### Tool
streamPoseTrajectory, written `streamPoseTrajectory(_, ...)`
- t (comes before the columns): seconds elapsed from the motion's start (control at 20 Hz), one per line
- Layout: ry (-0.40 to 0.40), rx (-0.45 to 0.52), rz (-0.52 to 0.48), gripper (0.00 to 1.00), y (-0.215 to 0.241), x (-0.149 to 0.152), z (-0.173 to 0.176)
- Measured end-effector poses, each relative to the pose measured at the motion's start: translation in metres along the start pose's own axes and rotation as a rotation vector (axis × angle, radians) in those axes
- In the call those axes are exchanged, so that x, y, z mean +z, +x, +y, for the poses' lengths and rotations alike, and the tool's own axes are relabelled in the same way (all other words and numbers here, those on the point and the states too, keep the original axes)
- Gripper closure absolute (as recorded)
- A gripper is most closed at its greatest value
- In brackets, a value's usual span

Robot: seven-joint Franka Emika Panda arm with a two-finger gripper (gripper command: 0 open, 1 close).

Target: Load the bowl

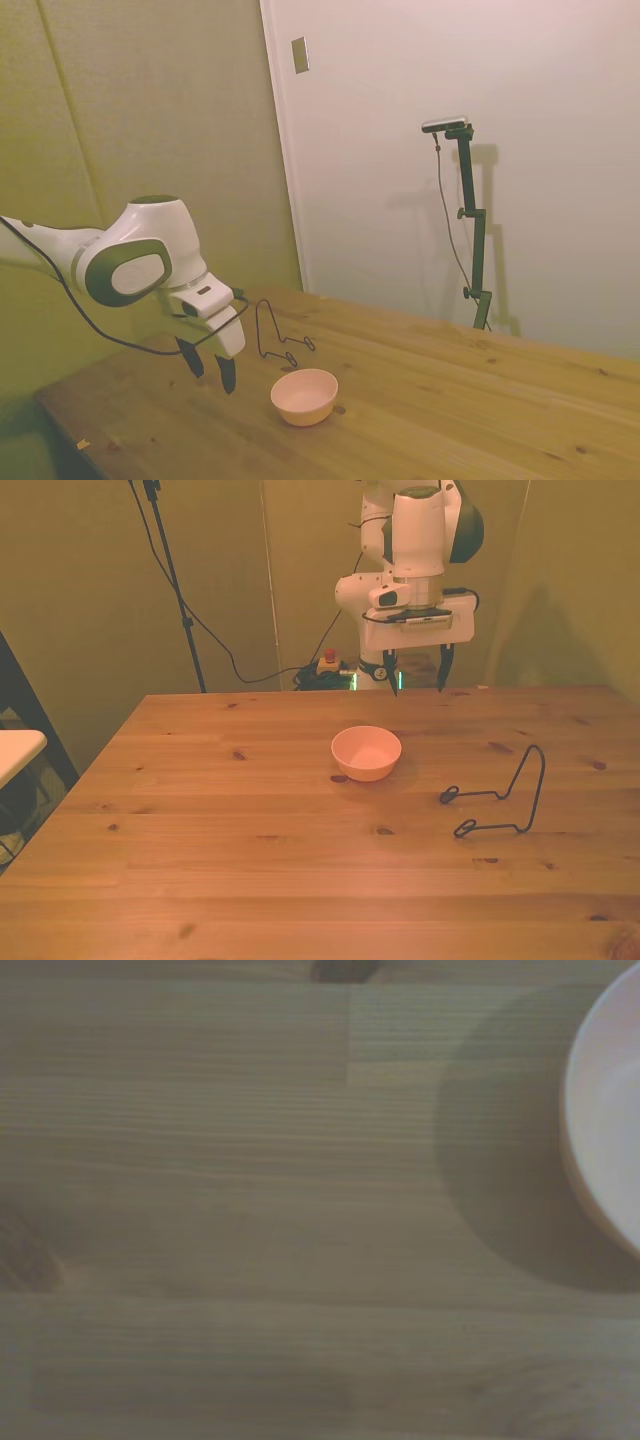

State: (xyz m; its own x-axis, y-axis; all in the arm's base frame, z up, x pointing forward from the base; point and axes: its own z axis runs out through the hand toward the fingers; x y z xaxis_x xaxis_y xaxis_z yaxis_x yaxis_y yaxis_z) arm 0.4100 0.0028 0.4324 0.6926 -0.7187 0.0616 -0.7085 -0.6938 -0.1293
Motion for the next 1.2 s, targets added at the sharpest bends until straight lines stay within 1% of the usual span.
streamPoseTrajectory(0.15, 0.002, -0.006, 0.01, 0.0, 0.001, 0.0, -0.002)
streamPoseTrajectory(0.25, -0.001, -0.01, 0.04, 0.0, 0.008, -0.004, -0.005)
streamPoseTrajectory(0.5, -0.019, 0.026, 0.095, 0.0, 0.044, -0.016, -0.009)
streamPoseTrajectory(0.6, -0.025, 0.041, 0.098, 0.0, 0.059, -0.014, -0.012)
streamPoseTrajectory(0.85, -0.043, 0.07, 0.088, 0.0, 0.082, 0.013, -0.028)
streamPoseTrajectory(1.0, -0.046, 0.087, 0.079, 0.0, 0.09, 0.032, -0.039)
streamPoseTrajectory(1.2, -0.075, 0.1, 0.079, 0.0, 0.096, 0.058, -0.05)
